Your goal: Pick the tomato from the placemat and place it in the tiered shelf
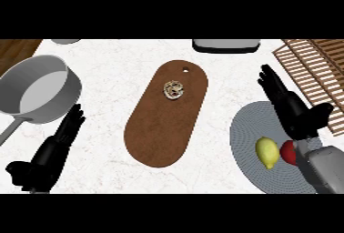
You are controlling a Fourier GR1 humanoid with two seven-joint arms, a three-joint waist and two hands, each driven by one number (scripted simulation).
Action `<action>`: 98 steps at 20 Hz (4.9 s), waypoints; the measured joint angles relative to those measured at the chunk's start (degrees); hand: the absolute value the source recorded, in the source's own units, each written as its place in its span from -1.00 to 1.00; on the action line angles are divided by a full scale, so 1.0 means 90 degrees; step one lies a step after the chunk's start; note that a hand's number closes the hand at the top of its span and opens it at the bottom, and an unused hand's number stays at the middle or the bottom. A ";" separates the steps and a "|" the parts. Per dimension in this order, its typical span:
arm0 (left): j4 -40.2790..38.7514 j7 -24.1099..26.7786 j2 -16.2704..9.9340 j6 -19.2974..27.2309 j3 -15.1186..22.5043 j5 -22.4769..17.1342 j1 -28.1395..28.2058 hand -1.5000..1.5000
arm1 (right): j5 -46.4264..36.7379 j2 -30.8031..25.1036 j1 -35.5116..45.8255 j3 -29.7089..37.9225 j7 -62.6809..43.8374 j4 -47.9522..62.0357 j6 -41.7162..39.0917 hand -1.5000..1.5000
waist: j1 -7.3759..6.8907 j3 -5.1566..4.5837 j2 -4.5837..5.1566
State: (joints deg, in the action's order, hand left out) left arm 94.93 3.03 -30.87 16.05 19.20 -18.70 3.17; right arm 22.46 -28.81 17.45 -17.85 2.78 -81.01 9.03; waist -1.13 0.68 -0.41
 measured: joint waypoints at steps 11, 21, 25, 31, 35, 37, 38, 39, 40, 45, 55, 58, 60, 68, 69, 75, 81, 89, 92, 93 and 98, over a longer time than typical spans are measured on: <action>-0.0265 -0.0624 0.0090 0.0135 -0.0811 -0.0516 -0.0764 0.00 | 0.0722 -0.0951 -0.0870 0.2491 0.0649 0.0915 0.0443 -1.00 | 0.0463 -0.0058 0.0050; -0.0864 -0.1032 0.0285 -0.0127 -0.1002 -0.0545 -0.1600 0.00 | 0.1576 -0.1740 -0.2315 0.3351 0.0696 -0.0004 -0.1520 -1.00 | 0.0310 -0.0081 0.0028; -0.0926 -0.1086 0.0331 -0.0158 -0.0997 -0.0537 -0.1681 0.00 | 0.1112 -0.2620 -0.2599 0.2990 -0.0212 -0.0583 -0.1764 -1.00 | 0.0272 -0.0098 0.0032; -0.0958 -0.1094 0.0367 -0.0193 -0.0970 -0.0489 -0.1792 0.00 | -0.0621 -0.4096 -0.2772 0.2342 -0.1370 -0.1337 -0.1531 -1.00 | 0.0139 -0.0118 0.0053; -0.1036 -0.1090 0.0430 -0.0285 -0.0968 -0.0468 -0.1877 0.00 | -0.1355 -0.4282 -0.2468 0.1692 -0.2760 -0.2096 -0.1172 -1.00 | 0.0050 -0.0104 0.0064; -0.1035 -0.1198 0.0451 -0.0258 -0.0989 -0.0427 -0.1978 0.00 | -0.1659 -0.4191 -0.2263 0.1349 -0.3456 -0.2445 -0.1052 -1.00 | 0.0038 -0.0097 0.0063; -0.1087 -0.1152 0.0491 -0.0275 -0.0997 -0.0403 -0.1989 0.00 | -0.1841 -0.4070 -0.2126 0.1120 -0.3774 -0.2571 -0.0985 -1.00 | 0.0022 -0.0095 0.0066; -0.1032 -0.1210 0.0563 -0.0224 -0.0933 -0.0349 -0.1997 0.00 | -0.2018 -0.3951 -0.1955 0.0915 -0.4051 -0.2613 -0.0963 -1.00 | 0.0002 -0.0092 0.0068; -0.1054 -0.1214 0.0584 -0.0247 -0.0948 -0.0333 -0.1998 0.00 | -0.2212 -0.3793 -0.1789 0.0704 -0.4281 -0.2617 -0.0953 -1.00 | -0.0005 -0.0090 0.0070; -0.1187 -0.1232 0.0609 -0.0411 -0.1100 -0.0301 -0.2093 0.00 | -0.2850 -0.3349 -0.1199 -0.0027 -0.5269 -0.2487 -0.1360 -1.00 | 0.0004 -0.0083 0.0069; -0.1046 -0.1361 0.0759 -0.0588 -0.1414 -0.0089 -0.1904 0.00 | -0.3959 -0.2533 -0.0965 -0.0435 -0.6199 -0.2311 -0.2107 -1.00 | 0.0099 -0.0076 0.0047; -0.1012 -0.1370 0.0855 -0.0680 -0.1500 0.0027 -0.1823 0.00 | -0.4241 -0.2248 -0.1076 -0.0370 -0.6272 -0.2326 -0.2267 -1.00 | 0.0115 -0.0075 0.0044; -0.1038 -0.1436 0.0898 -0.0741 -0.1585 0.0088 -0.1907 0.00 | -0.4407 -0.2019 -0.1053 -0.0352 -0.6316 -0.2278 -0.2401 -1.00 | 0.0120 -0.0076 0.0044; -0.1246 -0.1357 0.1170 -0.0982 -0.1847 0.0379 -0.1946 0.00 | -0.5288 -0.1315 -0.1495 -0.0138 -0.5901 -0.1913 -0.2450 -1.00 | 0.0139 -0.0075 0.0044; -0.1311 -0.1333 0.1233 -0.1003 -0.1869 0.0431 -0.1981 0.00 | -0.5361 -0.1212 -0.1478 -0.0088 -0.5921 -0.1934 -0.2523 -1.00 | 0.0141 -0.0074 0.0046; -0.1160 -0.1417 0.1341 -0.1183 -0.2041 0.0623 -0.1885 0.00 | -0.5865 -0.0741 -0.1511 0.0238 -0.5415 -0.1416 -0.2587 -1.00 | 0.0126 -0.0075 0.0044; -0.1039 -0.1579 0.1495 -0.1293 -0.2182 0.0763 -0.1879 0.00 | -0.6340 -0.0225 -0.1392 0.0461 -0.4915 -0.0681 -0.2551 -1.00 | 0.0121 -0.0074 0.0045; -0.0992 -0.1621 0.1686 -0.1475 -0.2379 0.0938 -0.1846 0.00 | -0.6728 0.0232 -0.1235 0.0850 -0.4292 0.0138 -0.2690 1.00 | 0.0118 -0.0076 0.0044; -0.1113 -0.1690 0.1662 -0.1566 -0.2472 0.0970 -0.2006 0.00 | -0.6915 0.0307 -0.1175 0.0899 -0.3927 0.0480 -0.2605 1.00 | 0.0118 -0.0112 0.0018; -0.0954 -0.1759 0.1687 -0.1534 -0.2444 0.0990 -0.1941 0.00 | -0.7060 0.0298 -0.1243 0.0833 -0.3801 0.0475 -0.2481 1.00 | 0.0111 -0.0132 0.0001; -0.0988 -0.1685 0.1774 -0.1580 -0.2524 0.1028 -0.1914 0.00 | -0.7493 0.0298 -0.1031 0.0854 -0.3232 0.0847 -0.2154 1.00 | 0.0114 -0.0143 0.0001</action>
State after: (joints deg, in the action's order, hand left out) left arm 86.04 -12.13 -14.90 1.83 -3.52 -9.45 -14.05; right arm -44.97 -26.13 8.17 -10.16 -26.31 -73.38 -10.36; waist -0.10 -0.61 -0.40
